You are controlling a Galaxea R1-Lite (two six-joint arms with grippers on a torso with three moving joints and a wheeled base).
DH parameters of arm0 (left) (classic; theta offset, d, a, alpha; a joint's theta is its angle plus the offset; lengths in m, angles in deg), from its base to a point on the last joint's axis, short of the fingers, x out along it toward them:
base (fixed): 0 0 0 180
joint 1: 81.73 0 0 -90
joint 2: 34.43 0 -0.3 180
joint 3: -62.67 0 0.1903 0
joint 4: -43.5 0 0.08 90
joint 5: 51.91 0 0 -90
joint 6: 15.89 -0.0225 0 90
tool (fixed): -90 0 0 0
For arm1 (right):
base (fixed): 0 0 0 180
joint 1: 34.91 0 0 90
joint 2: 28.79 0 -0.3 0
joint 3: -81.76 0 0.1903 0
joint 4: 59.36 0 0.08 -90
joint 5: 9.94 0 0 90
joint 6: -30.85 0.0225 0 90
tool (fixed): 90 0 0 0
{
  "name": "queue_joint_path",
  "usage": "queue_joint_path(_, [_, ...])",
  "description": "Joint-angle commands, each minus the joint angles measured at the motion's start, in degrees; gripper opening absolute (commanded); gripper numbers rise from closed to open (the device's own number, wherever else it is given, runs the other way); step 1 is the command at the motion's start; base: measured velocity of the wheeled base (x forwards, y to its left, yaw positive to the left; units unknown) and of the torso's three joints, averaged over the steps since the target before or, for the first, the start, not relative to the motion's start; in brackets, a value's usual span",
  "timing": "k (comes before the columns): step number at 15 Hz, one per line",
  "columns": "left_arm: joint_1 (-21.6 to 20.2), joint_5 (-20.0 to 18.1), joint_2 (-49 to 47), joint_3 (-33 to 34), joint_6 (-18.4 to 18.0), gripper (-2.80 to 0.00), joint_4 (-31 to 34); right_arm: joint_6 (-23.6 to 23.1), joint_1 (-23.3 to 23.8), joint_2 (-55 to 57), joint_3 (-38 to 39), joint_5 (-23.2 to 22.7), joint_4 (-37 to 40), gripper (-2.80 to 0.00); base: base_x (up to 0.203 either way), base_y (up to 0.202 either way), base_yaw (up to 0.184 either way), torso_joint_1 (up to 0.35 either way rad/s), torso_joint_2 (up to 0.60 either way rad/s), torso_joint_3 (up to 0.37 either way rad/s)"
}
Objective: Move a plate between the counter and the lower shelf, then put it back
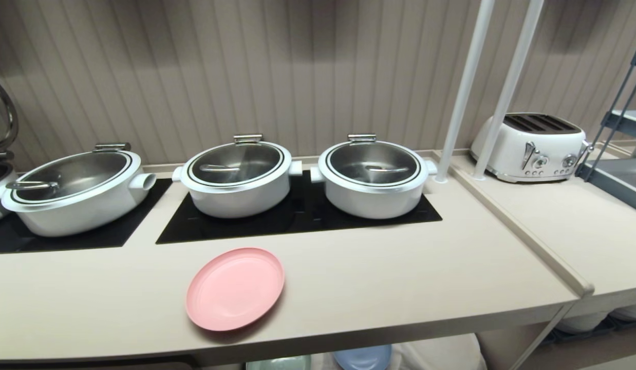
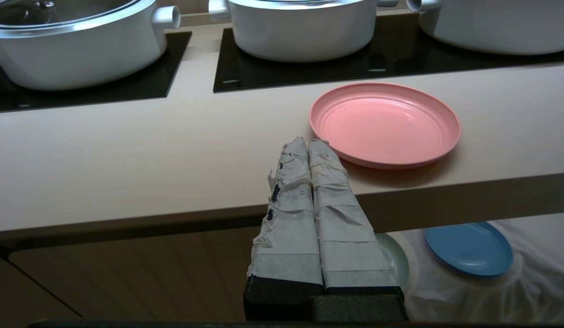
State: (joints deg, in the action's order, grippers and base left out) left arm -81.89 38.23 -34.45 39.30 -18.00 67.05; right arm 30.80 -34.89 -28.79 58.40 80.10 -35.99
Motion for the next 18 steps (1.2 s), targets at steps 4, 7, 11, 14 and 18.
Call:
queue_joint_path(4, [0.0, 0.0, 0.0, 0.0, 0.0, -2.8, 0.0, 0.0, 0.1, 0.0, 0.0, 0.0, 0.0, -2.8, 0.0, 0.0, 0.0, 0.0, 0.0, 0.0])
queue_joint_path(7, [0.0, 0.0, 0.0, 0.0, 0.0, -2.8, 0.0, 0.0, 0.0, 0.0, 0.0, 0.0, 0.0, -2.8, 0.0, 0.0, 0.0, 0.0, 0.0, 0.0])
queue_joint_path(11, [0.0, 0.0, 0.0, 0.0, 0.0, -2.8, 0.0, 0.0, 0.0, 0.0, 0.0, 0.0, 0.0, -2.8, 0.0, 0.0, 0.0, 0.0, 0.0, 0.0])
queue_joint_path(14, [0.0, 0.0, 0.0, 0.0, 0.0, -2.8, 0.0, 0.0, 0.0, 0.0, 0.0, 0.0, 0.0, -2.8, 0.0, 0.0, 0.0, 0.0, 0.0, 0.0])
queue_joint_path(18, [0.0, 0.0, 0.0, 0.0, 0.1, -2.8, 0.0, 0.0, 0.1, 0.0, 0.0, 0.0, 0.0, -2.8, 0.0, 0.0, 0.0, 0.0, 0.0, 0.0])
